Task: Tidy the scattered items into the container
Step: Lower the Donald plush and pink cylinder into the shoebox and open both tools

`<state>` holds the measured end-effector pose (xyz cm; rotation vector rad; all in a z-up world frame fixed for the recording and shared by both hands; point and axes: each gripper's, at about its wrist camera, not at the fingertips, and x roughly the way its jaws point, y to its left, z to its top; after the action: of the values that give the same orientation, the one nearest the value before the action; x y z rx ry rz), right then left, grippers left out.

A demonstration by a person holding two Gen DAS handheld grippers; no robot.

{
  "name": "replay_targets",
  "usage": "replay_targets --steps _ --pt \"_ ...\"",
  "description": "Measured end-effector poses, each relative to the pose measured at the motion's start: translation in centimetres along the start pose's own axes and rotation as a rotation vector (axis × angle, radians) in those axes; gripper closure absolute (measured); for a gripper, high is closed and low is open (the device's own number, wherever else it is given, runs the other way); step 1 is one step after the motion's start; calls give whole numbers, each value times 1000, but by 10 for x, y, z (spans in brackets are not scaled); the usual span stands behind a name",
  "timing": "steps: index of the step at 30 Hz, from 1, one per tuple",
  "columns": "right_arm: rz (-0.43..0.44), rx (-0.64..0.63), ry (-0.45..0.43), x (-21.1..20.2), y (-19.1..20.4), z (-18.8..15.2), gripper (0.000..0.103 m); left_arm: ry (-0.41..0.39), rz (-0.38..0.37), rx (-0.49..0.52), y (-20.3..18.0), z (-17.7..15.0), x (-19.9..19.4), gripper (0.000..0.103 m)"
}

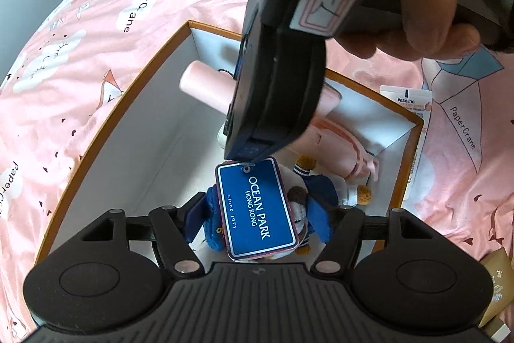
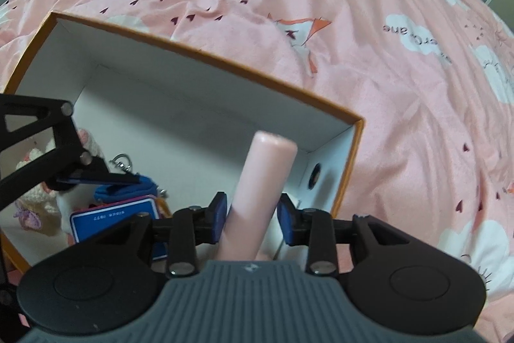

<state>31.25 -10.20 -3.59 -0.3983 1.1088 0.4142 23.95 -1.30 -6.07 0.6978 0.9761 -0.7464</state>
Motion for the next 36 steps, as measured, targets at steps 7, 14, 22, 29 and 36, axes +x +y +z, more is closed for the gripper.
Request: replay_targets --steps 7,14,22,29,36 --pt "10 10 -19 -8 -9 6 60 -46 4 -1 5 1 -16 25" --pt "23 16 -15 -10 -13 3 65 -39 -9 -75 15 11 -10 58" --pt "42 18 -19 -15 -15 -1 65 -50 -41 -106 16 22 15 58" --pt "71 26 -21 -19 -19 -7 66 -3 -68 -56 -4 27 41 58" --pt "105 51 -39 -24 -24 -12 64 -3 -41 -67 -5 28 32 48"
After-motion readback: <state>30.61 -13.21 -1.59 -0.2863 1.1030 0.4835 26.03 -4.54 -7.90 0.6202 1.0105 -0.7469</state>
